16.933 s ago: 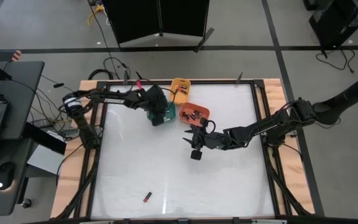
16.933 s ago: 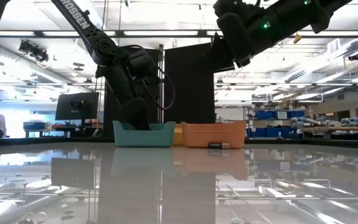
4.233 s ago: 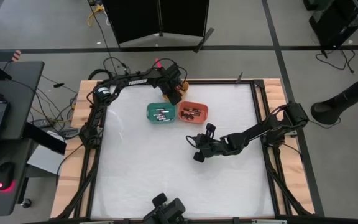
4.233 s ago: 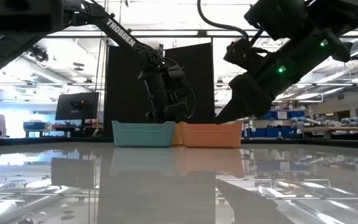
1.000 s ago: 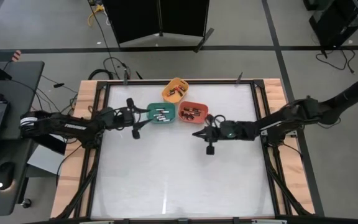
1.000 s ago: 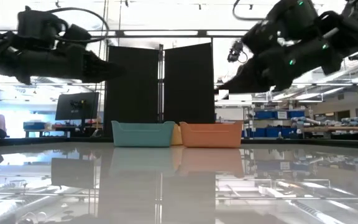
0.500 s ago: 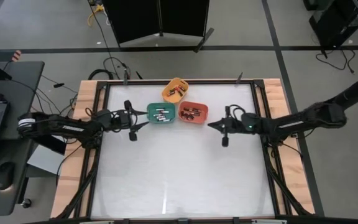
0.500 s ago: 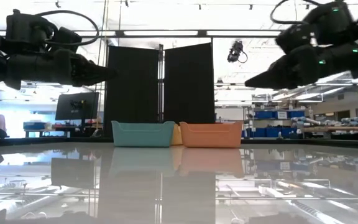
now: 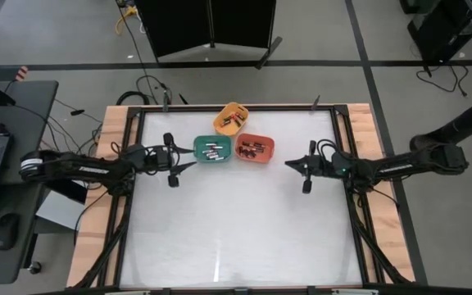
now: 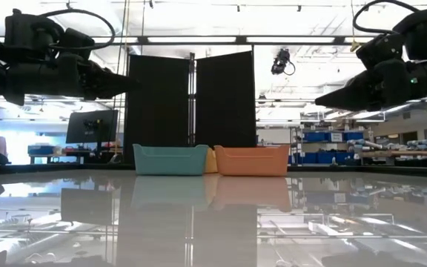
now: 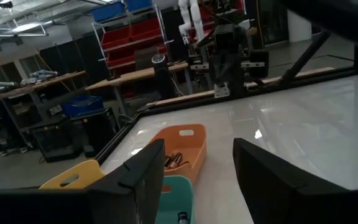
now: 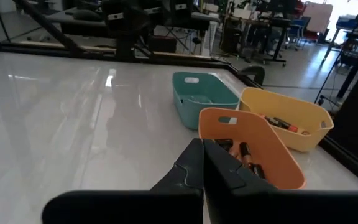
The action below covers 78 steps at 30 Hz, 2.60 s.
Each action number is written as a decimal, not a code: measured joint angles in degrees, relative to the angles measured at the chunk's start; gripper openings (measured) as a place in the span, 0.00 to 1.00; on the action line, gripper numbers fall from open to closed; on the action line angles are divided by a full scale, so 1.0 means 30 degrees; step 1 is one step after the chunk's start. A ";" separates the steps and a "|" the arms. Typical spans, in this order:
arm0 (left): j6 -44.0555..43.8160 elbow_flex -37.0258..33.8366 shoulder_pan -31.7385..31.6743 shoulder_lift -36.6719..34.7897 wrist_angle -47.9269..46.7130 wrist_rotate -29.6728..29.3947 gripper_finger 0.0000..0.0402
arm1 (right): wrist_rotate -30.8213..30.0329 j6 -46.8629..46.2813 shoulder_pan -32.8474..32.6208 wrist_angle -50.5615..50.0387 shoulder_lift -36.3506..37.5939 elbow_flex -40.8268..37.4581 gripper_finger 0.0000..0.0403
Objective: Sort batteries
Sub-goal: Return to Home Position
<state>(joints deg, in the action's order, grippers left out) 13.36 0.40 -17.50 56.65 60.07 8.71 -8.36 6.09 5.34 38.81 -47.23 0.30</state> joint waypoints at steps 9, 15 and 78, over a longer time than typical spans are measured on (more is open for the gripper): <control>0.0037 0.0000 0.0000 -0.4401 -0.5255 0.0015 0.44 | -0.0028 0.0080 0.0000 -0.0561 0.0535 0.0000 0.02; 0.0241 0.0000 0.0000 -0.8320 -0.8614 -0.0003 0.42 | -0.0036 0.0146 0.0007 -0.0563 0.0535 0.0000 0.02; -0.0873 -0.0007 -0.0022 -1.8417 -1.9887 -0.4299 0.41 | 0.3337 0.0961 0.2762 -1.2569 1.5665 0.0036 0.01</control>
<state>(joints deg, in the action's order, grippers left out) 10.74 0.38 -17.56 1.40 0.40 -4.19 1.65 8.97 13.63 1.11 -0.24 0.40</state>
